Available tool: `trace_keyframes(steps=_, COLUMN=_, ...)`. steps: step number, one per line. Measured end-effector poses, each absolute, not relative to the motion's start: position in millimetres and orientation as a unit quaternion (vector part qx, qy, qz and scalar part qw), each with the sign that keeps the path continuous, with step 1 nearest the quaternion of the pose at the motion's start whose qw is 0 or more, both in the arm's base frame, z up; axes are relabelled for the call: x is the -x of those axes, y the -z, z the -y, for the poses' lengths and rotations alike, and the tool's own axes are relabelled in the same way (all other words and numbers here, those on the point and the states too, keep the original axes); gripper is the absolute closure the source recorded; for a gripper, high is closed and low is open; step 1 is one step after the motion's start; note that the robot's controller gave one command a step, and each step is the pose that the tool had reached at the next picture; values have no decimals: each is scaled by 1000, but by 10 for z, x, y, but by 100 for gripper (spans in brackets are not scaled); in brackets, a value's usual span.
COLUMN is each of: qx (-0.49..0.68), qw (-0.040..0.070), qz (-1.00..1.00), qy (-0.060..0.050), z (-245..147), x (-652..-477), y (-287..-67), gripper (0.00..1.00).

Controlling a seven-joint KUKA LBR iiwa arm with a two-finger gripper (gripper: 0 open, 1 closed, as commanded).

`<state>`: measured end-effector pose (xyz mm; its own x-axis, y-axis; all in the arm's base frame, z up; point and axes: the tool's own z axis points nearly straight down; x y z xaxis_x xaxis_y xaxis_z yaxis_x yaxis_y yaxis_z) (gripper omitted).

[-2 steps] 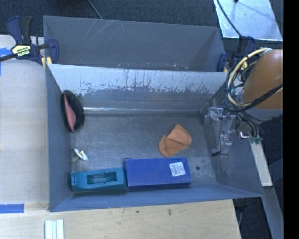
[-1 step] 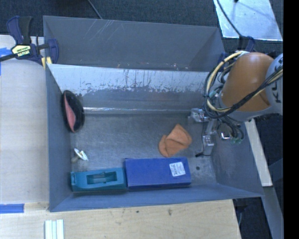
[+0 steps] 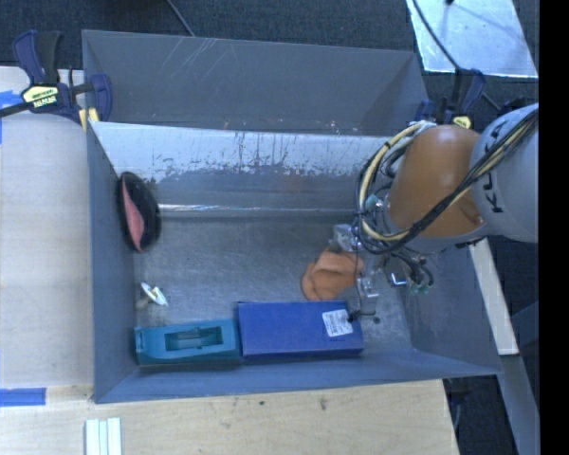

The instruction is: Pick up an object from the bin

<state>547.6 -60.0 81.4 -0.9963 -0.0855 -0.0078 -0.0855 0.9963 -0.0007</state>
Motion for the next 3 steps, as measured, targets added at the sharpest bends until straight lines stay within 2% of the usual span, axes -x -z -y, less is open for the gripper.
trace_keyframes(steps=1, qx=-107, qw=6, qz=-994, qy=0, z=697, x=-5687, y=-729, gripper=100)
trace_keyframes(steps=2, qx=-107, qw=6, qz=-994, qy=0, z=697, x=-5687, y=-729, gripper=100)
trace_keyframes(steps=3, qx=-102, qw=1, qz=-995, qy=0, z=661, x=-5436, y=-1826, gripper=100)
